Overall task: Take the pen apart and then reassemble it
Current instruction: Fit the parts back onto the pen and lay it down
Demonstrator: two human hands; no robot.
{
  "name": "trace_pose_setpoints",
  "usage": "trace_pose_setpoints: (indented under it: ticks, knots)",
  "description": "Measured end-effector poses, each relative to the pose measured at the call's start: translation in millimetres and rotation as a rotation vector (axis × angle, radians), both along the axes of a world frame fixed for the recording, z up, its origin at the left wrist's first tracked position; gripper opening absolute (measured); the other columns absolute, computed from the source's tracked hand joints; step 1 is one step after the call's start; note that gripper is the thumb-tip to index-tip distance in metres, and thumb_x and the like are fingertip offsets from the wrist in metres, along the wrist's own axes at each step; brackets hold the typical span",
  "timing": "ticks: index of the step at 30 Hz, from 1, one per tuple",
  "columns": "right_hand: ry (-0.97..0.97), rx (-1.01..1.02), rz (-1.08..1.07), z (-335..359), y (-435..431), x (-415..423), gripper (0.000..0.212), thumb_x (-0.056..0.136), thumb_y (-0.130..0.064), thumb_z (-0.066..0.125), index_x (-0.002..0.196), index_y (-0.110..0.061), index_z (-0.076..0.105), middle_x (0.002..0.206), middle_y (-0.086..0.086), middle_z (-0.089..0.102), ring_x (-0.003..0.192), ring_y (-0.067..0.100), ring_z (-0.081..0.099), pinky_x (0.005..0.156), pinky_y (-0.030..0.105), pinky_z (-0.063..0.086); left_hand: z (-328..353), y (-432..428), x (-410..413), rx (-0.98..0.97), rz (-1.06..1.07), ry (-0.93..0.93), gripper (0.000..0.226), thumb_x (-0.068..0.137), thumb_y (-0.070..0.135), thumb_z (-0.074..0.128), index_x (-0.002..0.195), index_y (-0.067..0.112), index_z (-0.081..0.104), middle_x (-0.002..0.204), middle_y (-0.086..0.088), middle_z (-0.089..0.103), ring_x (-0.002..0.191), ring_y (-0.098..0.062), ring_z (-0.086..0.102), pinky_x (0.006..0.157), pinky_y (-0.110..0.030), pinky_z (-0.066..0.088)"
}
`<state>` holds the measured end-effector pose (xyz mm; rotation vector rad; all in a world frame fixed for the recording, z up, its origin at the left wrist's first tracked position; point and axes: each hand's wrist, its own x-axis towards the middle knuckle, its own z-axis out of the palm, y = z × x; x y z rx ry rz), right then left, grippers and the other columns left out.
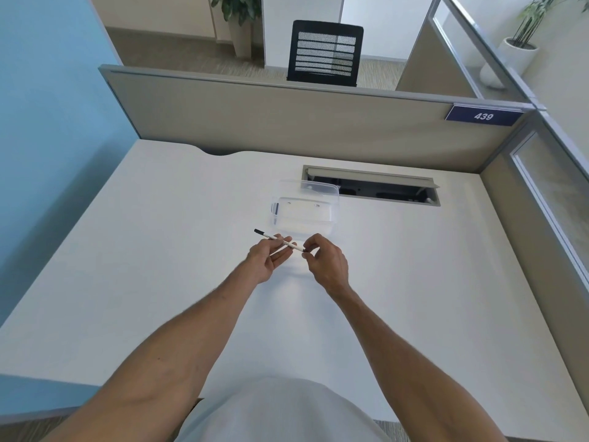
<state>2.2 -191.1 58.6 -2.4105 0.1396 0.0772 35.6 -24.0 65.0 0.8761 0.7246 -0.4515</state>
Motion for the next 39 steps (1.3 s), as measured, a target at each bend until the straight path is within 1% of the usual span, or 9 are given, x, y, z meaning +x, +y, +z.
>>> trace_pose_setpoints:
  ticks: [5,10,14,20,24,29,33,36,39]
  knots:
    - [0.027,0.196,-0.053,-0.3,-4.0,4.2,0.009,0.098,-0.014,0.078,0.104,-0.010,0.073,0.099,0.000,0.081,0.084,0.033,0.074,0.080,0.045,0.059,-1.5,5.8,-0.4,-0.021,-0.007,0.022,0.014,0.105,-0.004,0.063,0.117,0.003,0.063,0.148,-0.021,0.070,0.129,-0.033,0.071,0.108,-0.032,0.054]
    - [0.120,0.633,-0.192,0.1,-16.2,8.5,0.017,0.097,-0.001,0.078,0.113,0.005,0.077,0.101,0.030,0.078,0.082,0.041,0.072,0.080,0.041,0.053,-1.8,8.5,-1.7,-0.029,-0.043,0.018,0.028,0.101,-0.003,0.070,0.129,-0.001,0.067,0.148,-0.022,0.070,0.142,-0.034,0.068,0.121,-0.033,0.052]
    - [0.201,0.875,-0.318,-6.6,-27.3,6.5,0.028,0.104,-0.006,0.072,0.129,0.006,0.075,0.103,0.015,0.072,0.095,0.030,0.067,0.088,0.043,0.047,1.1,4.1,-4.3,-0.043,-0.121,0.006,0.053,0.097,0.001,0.077,0.148,-0.008,0.064,0.149,-0.024,0.068,0.143,-0.033,0.067,0.124,-0.035,0.050]
    - [0.195,0.988,-0.423,-8.6,-36.9,6.3,0.036,0.109,-0.018,0.070,0.132,0.010,0.071,0.108,0.009,0.067,0.100,0.030,0.063,0.087,0.043,0.045,1.2,-0.6,-0.1,-0.087,-0.189,-0.002,0.052,0.099,0.012,0.076,0.147,-0.005,0.067,0.148,-0.022,0.070,0.143,-0.034,0.067,0.124,-0.036,0.051]
    - [0.186,1.070,-0.461,-5.9,-40.4,9.2,0.026,0.110,-0.024,0.068,0.120,0.000,0.072,0.112,0.010,0.069,0.107,0.028,0.067,0.092,0.044,0.049,-2.2,-1.8,3.1,-0.036,-0.337,0.014,0.049,0.097,0.003,0.076,0.144,-0.007,0.068,0.142,-0.020,0.074,0.137,-0.029,0.071,0.124,-0.033,0.049]
    - [0.193,1.327,-0.525,-5.5,-39.5,16.7,0.016,0.115,-0.020,0.058,0.108,-0.007,0.063,0.140,0.027,0.072,0.132,0.044,0.068,0.117,0.052,0.051,-3.6,-15.1,1.8,0.046,-0.579,-0.018,0.049,0.103,0.010,0.074,0.147,-0.010,0.064,0.118,-0.010,0.077,0.102,-0.016,0.074,0.122,-0.031,0.048]
    - [0.227,1.639,-0.611,0.0,-39.8,19.3,0.030,0.116,-0.030,0.053,0.096,-0.009,0.061,0.154,0.031,0.064,0.138,0.046,0.066,0.130,0.050,0.045,-7.2,-24.1,3.1,0.059,-0.614,-0.067,0.048,0.103,0.008,0.074,0.146,-0.011,0.064,0.108,-0.008,0.078,0.100,-0.017,0.074,0.124,-0.036,0.049]
    - [0.229,1.756,-0.653,1.9,-39.3,21.8,0.054,0.117,-0.051,0.041,0.098,-0.005,0.063,0.134,0.028,0.074,0.131,0.045,0.069,0.129,0.049,0.044,-8.1,-28.8,4.0,0.087,-0.687,-0.092,0.048,0.101,0.008,0.076,0.144,-0.010,0.066,0.103,-0.008,0.077,0.103,-0.019,0.072,0.126,-0.039,0.048]
    - [0.241,1.794,-0.681,4.4,-38.1,24.6,0.065,0.117,-0.056,0.031,0.092,-0.006,0.065,0.095,0.016,0.071,0.102,0.036,0.072,0.108,0.045,0.051,-8.3,-32.8,4.8,0.111,-0.705,-0.107,0.048,0.101,0.006,0.076,0.145,-0.010,0.065,0.103,-0.009,0.075,0.105,-0.019,0.070,0.124,-0.039,0.049]
